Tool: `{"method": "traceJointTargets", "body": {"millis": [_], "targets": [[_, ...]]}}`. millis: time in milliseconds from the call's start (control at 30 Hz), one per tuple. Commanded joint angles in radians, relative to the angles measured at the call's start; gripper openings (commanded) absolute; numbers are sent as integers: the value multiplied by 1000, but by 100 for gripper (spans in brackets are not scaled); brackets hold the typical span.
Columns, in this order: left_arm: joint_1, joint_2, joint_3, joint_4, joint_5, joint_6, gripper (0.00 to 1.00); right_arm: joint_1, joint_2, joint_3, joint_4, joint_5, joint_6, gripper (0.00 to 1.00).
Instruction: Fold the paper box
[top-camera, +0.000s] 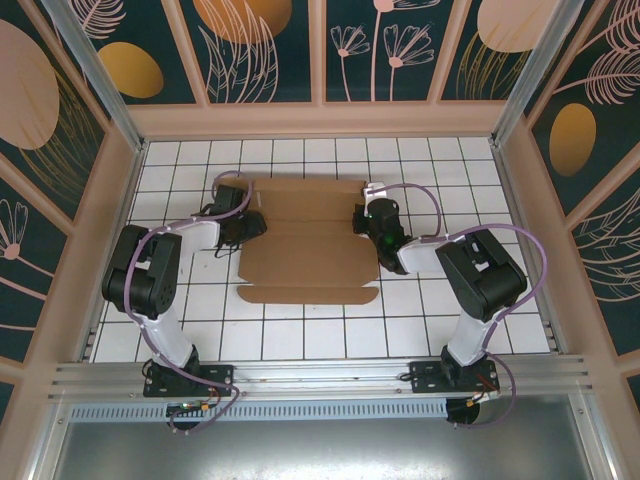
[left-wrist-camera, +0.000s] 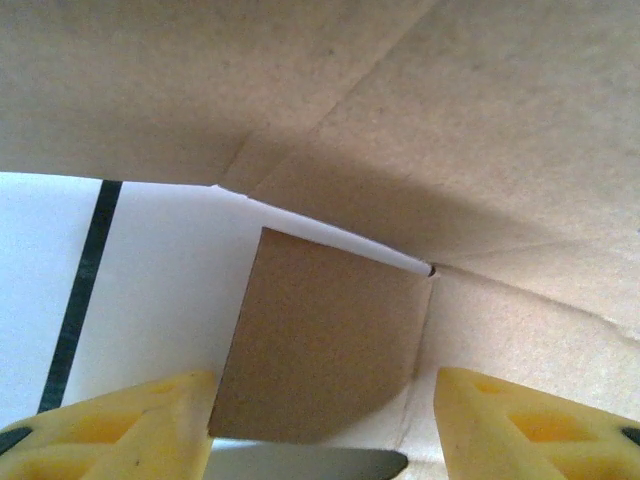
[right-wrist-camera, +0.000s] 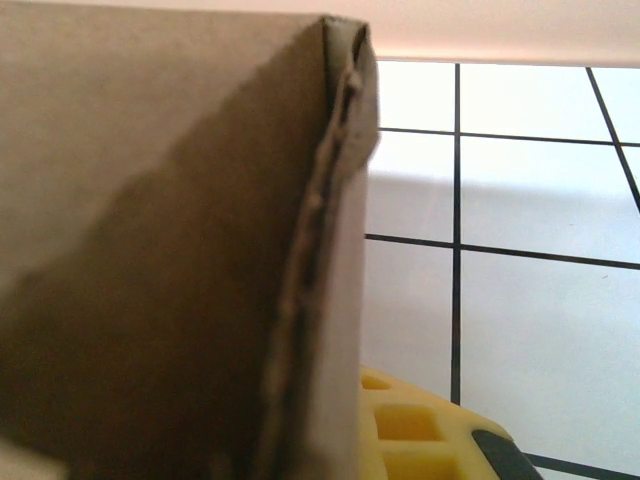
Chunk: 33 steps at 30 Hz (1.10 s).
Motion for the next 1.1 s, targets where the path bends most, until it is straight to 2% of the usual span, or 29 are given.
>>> {"method": "traceJointTargets", "body": {"millis": [0,267,533,767,1067], "targets": [[-3,14,-30,193,117,-20,59,8,23,-46,-75,-130,36,0],[-2,-54,-58,295,176,0,58,8,29,-53,-58,-163,40,0],[-3,3,-74,401,309,-39,55,8,41,-39,-69,-187,45,0],[-3,12,-67,391,312,-32,55,8,50,-39,-71,-196,44,0],[-5,-4,-50,332,291,10,55,12,57,-21,-114,-135,-2,0]]}}
